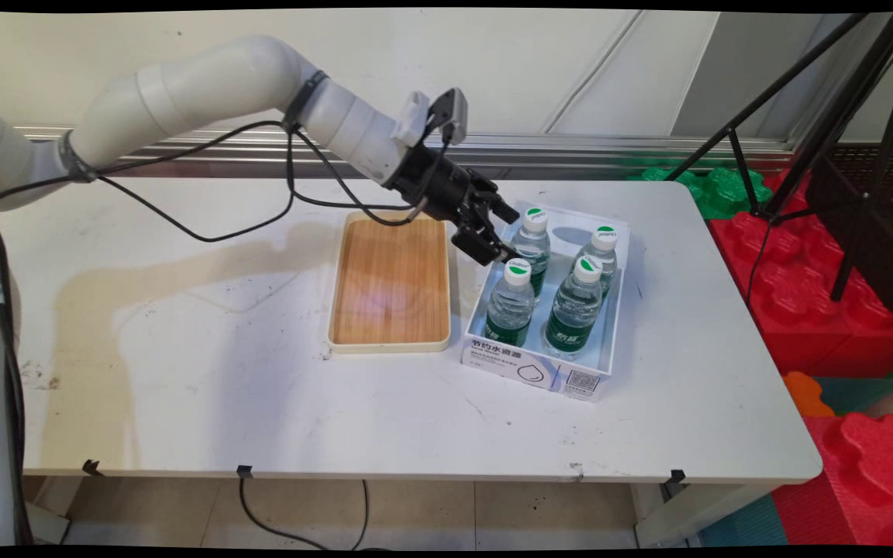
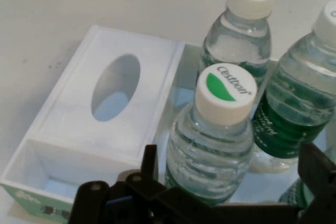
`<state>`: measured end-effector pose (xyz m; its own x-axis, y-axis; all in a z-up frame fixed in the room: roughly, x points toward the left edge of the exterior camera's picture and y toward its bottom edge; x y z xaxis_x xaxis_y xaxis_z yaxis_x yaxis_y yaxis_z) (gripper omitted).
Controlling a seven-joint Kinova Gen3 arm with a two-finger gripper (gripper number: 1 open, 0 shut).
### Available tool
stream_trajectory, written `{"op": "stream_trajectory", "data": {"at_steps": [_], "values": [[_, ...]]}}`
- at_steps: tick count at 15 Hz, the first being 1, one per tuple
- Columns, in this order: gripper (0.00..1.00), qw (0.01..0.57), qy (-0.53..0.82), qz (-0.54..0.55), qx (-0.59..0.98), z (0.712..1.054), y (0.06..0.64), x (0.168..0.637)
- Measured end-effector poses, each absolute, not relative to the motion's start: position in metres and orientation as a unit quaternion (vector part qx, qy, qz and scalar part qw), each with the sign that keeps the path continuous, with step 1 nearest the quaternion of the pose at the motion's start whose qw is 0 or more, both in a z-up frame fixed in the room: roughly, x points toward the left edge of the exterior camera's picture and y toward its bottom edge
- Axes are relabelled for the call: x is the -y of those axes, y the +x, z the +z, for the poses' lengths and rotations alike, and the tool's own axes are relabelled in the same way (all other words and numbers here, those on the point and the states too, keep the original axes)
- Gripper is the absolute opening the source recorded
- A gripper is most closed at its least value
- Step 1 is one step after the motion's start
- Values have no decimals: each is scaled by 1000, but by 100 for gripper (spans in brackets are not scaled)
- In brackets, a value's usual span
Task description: Pick up the green bottle from the white box
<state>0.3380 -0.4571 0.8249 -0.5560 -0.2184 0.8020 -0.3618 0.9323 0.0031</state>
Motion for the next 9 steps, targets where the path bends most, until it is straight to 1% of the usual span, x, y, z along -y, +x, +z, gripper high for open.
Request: {"op": "stream_trajectory", "data": {"at_steps": [9], "values": [[100,435,166,73,882,796,320,477]]}}
